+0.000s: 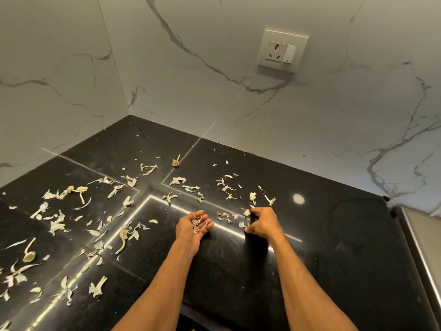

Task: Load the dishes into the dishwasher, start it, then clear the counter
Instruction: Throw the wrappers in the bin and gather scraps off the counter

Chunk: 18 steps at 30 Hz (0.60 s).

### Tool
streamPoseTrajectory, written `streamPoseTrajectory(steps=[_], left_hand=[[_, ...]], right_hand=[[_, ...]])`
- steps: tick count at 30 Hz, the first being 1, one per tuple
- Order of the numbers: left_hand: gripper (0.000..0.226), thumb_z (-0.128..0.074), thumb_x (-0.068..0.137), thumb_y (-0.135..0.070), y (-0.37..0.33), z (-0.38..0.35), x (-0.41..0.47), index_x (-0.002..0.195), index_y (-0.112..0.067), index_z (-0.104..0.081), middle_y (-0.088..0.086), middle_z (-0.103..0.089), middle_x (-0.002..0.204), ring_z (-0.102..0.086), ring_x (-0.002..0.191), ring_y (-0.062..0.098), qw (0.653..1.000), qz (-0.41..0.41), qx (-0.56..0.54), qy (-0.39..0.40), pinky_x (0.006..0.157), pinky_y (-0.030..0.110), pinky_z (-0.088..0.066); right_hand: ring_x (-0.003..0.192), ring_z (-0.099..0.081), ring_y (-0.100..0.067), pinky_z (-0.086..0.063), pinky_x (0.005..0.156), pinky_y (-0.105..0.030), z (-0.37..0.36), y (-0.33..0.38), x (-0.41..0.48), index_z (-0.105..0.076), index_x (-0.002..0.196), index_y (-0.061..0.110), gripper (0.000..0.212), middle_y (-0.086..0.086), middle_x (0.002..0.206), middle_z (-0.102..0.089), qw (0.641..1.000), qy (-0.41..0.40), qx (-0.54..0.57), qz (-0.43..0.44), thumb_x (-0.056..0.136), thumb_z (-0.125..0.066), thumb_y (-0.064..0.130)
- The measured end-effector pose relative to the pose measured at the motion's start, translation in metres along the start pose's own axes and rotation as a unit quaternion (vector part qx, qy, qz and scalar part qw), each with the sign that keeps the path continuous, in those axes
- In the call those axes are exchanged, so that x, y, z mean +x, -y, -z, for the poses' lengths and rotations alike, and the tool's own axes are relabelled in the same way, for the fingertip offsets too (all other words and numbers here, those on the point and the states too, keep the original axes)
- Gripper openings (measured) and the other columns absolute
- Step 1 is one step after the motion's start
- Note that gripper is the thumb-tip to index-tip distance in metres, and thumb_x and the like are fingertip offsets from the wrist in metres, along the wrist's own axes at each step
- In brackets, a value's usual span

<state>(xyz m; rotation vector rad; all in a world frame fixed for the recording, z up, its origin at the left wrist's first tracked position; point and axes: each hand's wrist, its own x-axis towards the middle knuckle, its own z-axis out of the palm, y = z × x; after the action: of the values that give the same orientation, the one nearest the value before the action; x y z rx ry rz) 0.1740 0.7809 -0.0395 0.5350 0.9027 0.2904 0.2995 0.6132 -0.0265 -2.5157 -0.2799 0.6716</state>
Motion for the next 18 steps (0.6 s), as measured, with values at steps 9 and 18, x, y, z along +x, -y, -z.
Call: streamPoseTrajectory(steps=[9,18], left_hand=[[0.023,-0.041,0.094,-0.002,-0.013,0.011,0.005,0.099,0.007,-0.061,0.019,-0.062,0.083,-0.063,0.075,0.028,1.0,-0.021,-0.018,-0.008,0.069,0.039,-0.057],[0.021,-0.044,0.095,-0.002,-0.004,-0.002,0.006,0.102,0.008,-0.061,0.021,-0.064,0.091,-0.064,0.084,0.031,1.0,-0.022,-0.016,0.001,0.079,0.039,-0.055]], right_hand=[[0.121,-0.058,-0.025,-0.05,0.101,-0.043,-0.021,0.041,0.01,-0.06,0.131,0.012,0.076,-0.009,0.135,-0.057,0.996,0.053,0.042,0.065,0.062,-0.091,0.012],[0.1,-0.068,-0.023,-0.05,0.083,-0.029,-0.039,0.073,0.005,-0.075,0.094,0.021,0.019,-0.004,0.104,-0.072,0.981,-0.017,-0.106,0.163,0.082,-0.071,0.007]])
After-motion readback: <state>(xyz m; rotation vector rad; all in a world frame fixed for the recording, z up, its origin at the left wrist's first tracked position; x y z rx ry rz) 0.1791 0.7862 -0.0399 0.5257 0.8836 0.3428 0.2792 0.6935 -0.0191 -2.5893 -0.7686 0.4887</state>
